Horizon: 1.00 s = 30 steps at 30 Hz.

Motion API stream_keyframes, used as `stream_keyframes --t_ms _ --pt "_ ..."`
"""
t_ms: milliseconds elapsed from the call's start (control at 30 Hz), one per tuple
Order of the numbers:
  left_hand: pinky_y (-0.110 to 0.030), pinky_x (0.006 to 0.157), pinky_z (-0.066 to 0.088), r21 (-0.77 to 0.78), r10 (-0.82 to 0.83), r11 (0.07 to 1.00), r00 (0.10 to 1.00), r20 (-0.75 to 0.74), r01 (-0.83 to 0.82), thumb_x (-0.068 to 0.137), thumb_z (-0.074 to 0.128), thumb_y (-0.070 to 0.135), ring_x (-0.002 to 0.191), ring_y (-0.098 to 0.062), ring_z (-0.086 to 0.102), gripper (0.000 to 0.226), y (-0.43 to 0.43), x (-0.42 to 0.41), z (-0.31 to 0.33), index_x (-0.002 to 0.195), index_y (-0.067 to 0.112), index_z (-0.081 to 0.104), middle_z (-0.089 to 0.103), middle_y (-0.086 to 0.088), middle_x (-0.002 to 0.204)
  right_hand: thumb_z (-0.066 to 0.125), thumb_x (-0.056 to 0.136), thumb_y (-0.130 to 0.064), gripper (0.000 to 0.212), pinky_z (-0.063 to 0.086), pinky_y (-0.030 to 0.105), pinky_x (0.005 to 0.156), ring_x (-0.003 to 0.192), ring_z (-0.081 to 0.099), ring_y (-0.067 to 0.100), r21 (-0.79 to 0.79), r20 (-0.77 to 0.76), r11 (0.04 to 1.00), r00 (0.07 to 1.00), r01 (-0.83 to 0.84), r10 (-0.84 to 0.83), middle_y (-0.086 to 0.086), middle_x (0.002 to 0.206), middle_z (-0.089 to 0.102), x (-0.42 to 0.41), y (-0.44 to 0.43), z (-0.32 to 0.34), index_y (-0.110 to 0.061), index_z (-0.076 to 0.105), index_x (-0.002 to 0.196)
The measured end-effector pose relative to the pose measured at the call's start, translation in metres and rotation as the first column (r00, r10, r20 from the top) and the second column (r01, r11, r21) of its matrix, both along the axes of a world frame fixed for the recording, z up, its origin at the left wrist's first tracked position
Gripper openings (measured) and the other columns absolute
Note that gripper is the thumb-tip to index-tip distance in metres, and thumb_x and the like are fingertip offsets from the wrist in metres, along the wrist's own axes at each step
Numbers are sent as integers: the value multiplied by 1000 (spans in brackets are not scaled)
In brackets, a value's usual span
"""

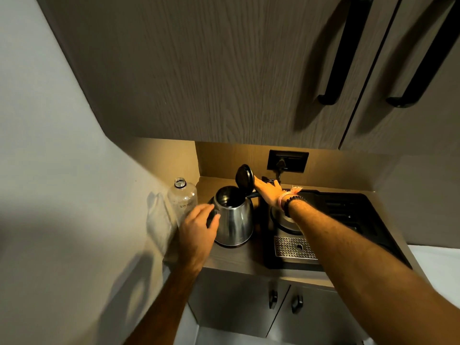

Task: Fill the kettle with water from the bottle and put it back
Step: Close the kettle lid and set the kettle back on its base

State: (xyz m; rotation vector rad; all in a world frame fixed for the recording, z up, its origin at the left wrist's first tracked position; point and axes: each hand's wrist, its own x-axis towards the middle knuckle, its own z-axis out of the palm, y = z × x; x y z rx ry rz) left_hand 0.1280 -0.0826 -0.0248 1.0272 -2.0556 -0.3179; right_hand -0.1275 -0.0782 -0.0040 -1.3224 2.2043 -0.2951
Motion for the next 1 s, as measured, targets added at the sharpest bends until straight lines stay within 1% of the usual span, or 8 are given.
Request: stream_keyframes --t_ms 67,167,267,433,567,700,833,1000 --pt "-24 80 55 -128 38 990 990 -138 -56 82 78 14 92 -19 68 31 -6 2 37 110 3 73 72 -11 109 4 61 -95 106 -25 73 107 153 -10 38 -18 13 1000 1000 -17 17 -1 168 1 2 0 2 -45 1 154" --pt "-23 76 56 -110 111 983 951 -289 -148 84 77 14 86 -16 68 30 -25 9 75 110 1 73 71 -12 107 2 55 -97 111 -23 74 107 153 -8 39 -19 6 1000 1000 2 -2 2 168 5 4 1 6 -47 2 154" --pt "-36 80 60 0 191 980 948 -255 -197 87 74 20 89 -23 70 30 -45 16 85 111 3 73 73 -12 107 5 64 -91 99 -21 76 106 153 -7 39 -16 14 999 999 29 -29 0 168 4 5 2 8 -48 3 153" --pt "-23 78 49 58 241 970 957 -164 -235 85 76 22 87 -21 71 26 -60 19 75 105 4 76 76 -11 102 4 68 -91 95 -26 76 99 153 -7 39 7 -25 1000 999 26 -26 -1 168 7 5 4 8 -48 2 153" --pt "-24 79 49 119 249 966 954 -170 -231 84 77 24 89 -21 72 28 -63 19 67 106 6 76 77 -10 101 5 63 -91 101 -23 77 104 152 -9 41 7 -7 1000 1000 2 -2 2 168 4 3 2 7 -47 0 154" --pt "-37 89 53 217 290 944 938 -192 -247 86 75 31 99 -26 71 39 -64 21 64 118 8 71 75 -10 109 4 62 -93 102 -29 73 99 152 -10 40 13 -32 1000 999 2 -1 0 168 3 4 3 5 -47 2 153" --pt "-45 96 52 258 245 947 952 -183 -194 93 67 26 109 -30 67 39 -63 22 62 128 11 64 72 -11 119 4 64 -93 101 -32 69 99 153 -11 37 -1 7 1000 1000 19 -19 -1 168 4 4 2 4 -47 5 153" --pt "-48 101 49 323 196 939 958 -210 -121 98 57 23 122 -31 56 41 -64 20 57 138 15 54 64 -12 129 7 68 -89 98 -22 74 108 153 -8 39 -42 55 999 998 4 -2 -1 168 5 6 1 6 -43 4 155"
